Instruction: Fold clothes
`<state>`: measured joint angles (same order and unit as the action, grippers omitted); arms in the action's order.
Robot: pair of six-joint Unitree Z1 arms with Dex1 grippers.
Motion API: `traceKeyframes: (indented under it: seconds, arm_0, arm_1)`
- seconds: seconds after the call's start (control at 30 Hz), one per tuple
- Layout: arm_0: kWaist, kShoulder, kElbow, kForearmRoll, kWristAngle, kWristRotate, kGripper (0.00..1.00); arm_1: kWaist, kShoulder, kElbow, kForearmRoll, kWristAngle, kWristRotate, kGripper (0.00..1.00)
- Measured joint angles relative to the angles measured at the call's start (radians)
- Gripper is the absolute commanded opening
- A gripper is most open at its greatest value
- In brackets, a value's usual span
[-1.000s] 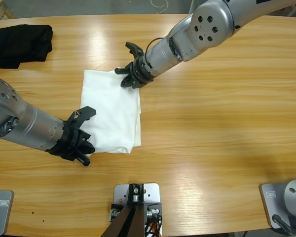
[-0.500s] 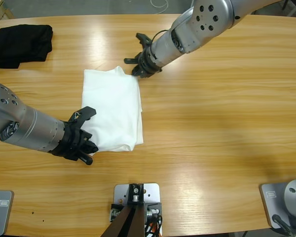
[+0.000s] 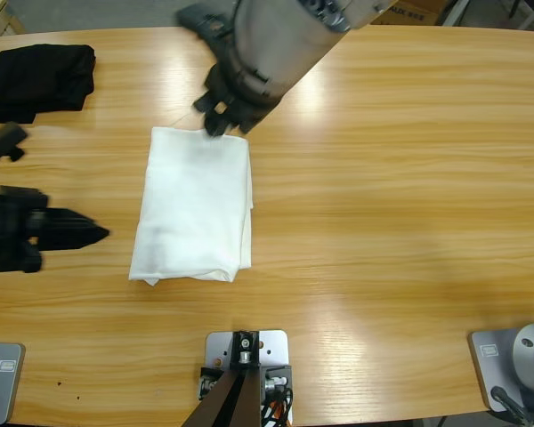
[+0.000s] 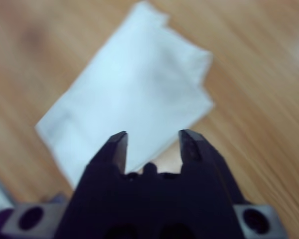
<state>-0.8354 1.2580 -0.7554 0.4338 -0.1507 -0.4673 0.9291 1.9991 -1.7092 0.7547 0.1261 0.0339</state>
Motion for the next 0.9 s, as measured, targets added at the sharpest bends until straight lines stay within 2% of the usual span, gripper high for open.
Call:
traceKeyframes:
  seconds: [0.23,0.4,0.9]
  arm_0:
    - [0.161,-0.063,0.003,0.198,0.031,-0.009,0.996]
    - [0.199,-0.083,0.015,0.224,0.035,-0.010,0.996]
    - [0.230,-0.050,0.017,0.213,0.035,-0.010,0.996]
  arm_1:
    - [0.008,0.054,-0.050,0.022,0.027,-0.358,1.000]
    - [0.011,0.125,-0.099,-0.003,0.009,-0.561,1.000]
    - [0.105,0.253,-0.101,-0.020,0.028,-0.600,1.000]
